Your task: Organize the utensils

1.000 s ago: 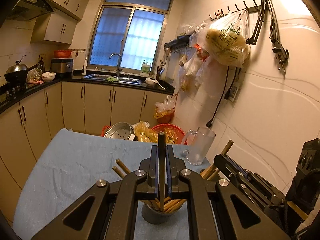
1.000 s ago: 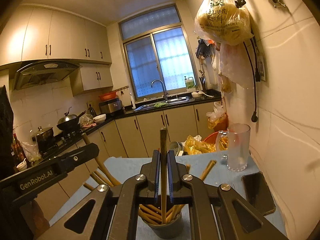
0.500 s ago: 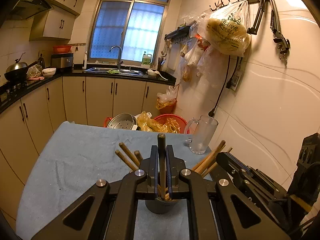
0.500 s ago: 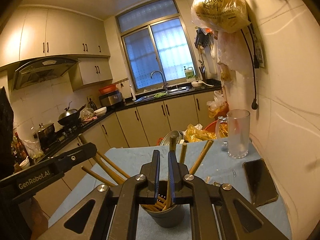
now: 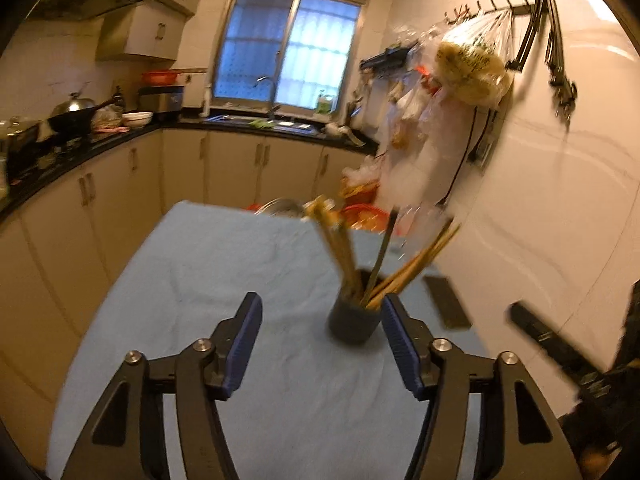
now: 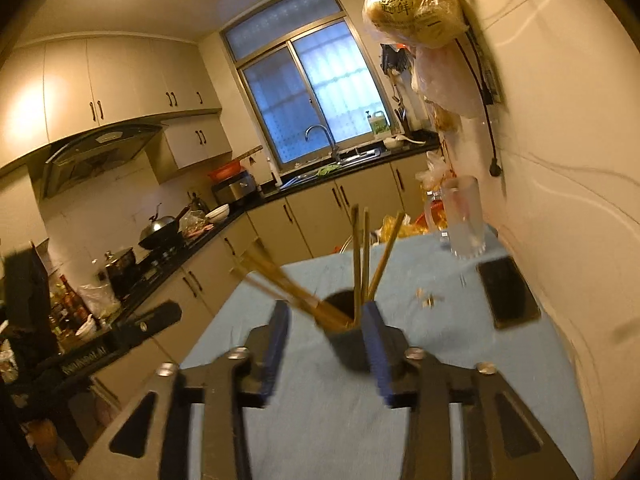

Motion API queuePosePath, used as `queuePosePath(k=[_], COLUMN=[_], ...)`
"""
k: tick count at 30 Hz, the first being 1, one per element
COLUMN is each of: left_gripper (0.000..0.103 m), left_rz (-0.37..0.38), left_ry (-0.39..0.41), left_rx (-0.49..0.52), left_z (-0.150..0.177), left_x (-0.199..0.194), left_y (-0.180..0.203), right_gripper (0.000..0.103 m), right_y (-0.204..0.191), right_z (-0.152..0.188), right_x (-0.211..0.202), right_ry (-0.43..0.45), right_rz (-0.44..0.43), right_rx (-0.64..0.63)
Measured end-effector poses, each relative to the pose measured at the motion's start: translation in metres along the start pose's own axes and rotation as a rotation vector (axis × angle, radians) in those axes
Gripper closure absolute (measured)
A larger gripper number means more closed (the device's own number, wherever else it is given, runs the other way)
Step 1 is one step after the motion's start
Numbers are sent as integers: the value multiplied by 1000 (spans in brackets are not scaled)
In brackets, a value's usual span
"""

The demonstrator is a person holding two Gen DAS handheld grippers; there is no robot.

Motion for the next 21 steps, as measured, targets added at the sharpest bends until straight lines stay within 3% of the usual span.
queuePosePath(k=[1, 7, 10, 13, 21], left_gripper=[37, 31, 23, 22, 21], left_rz=[-24, -111, -143, -187, -191], left_ry=[-5, -60, -30, 13, 16], left_rx=[3, 28, 64, 101, 99], left_z=[8, 44, 48, 51, 58], left_x=[-9, -52, -73, -96, -124], left_y=[-4, -4, 3, 9, 10], right_gripper=[44, 36, 35, 35, 33], right_y=[-2, -17, -24, -28, -36], right_z=[5, 32, 42, 51, 56], right_x=[-12, -68, -88, -106, -147], right_ry=[1, -8, -13, -2, 36], right_rz=[-4, 25, 35, 47, 42], right_rx=[3, -28, -59, -93, -115])
Point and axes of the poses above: each gripper's, at about its wrist camera, not at the fingertips, and x roughly the way its jaws point, y to its right, z to its underside, the point moved 6 cm from there along x, roughly the way its jaws point, and after that the axes turned 2 degrees about y, right-handed, at the moved point
